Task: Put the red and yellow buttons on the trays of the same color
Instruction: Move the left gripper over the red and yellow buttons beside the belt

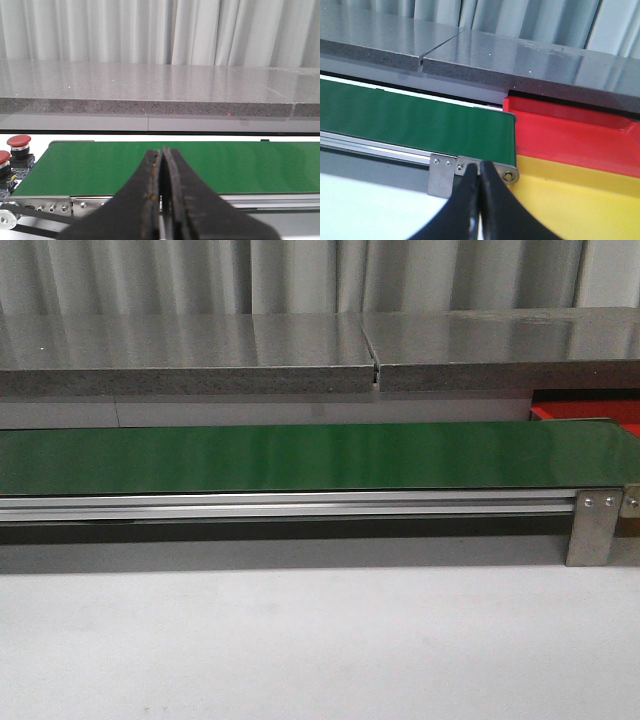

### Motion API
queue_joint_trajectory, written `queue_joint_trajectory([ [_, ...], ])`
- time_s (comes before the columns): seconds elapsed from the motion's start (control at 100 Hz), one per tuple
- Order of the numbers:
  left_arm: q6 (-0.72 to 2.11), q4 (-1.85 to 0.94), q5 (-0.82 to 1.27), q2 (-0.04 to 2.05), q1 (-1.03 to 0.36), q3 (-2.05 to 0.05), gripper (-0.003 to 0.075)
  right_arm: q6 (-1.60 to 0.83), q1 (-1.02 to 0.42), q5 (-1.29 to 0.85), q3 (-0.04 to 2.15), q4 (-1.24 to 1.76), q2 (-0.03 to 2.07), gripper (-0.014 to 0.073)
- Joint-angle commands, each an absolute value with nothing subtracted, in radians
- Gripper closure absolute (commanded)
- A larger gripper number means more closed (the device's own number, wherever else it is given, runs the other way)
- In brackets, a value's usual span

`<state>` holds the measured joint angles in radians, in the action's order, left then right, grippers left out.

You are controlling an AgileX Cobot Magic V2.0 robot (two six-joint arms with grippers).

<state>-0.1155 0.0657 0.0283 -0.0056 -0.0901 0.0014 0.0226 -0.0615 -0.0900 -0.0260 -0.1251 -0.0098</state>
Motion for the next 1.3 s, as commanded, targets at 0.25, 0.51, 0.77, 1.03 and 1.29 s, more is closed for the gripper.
queue_joint_trajectory([
  [0.25, -0.122, 0.059, -0.095, -0.044, -0.097, 0.031, 0.0739, 0.023, -0.064, -0.01, -0.016, -0.138, -0.025, 0.0662],
  [0.51, -0.122, 0.051, 0.0, 0.008, -0.097, -0.123, 0.0739, 0.023, -0.064, -0.01, -0.016, -0.138, -0.025, 0.0662],
  [0.77, -0.122, 0.06, 0.359, 0.305, -0.097, -0.465, 0.0739, 0.023, -0.064, -0.01, -0.016, -0.138, -0.025, 0.0662],
  [1.03, -0.122, 0.007, 0.375, 0.504, -0.097, -0.57, 0.0739, 0.023, -0.064, -0.01, -0.016, -0.138, -0.025, 0.0662],
  [1.29, -0.122, -0.053, 0.381, 0.583, -0.097, -0.568, 0.0739, 0.023, -0.064, -0.01, -0.016, -0.138, -0.025, 0.0662],
])
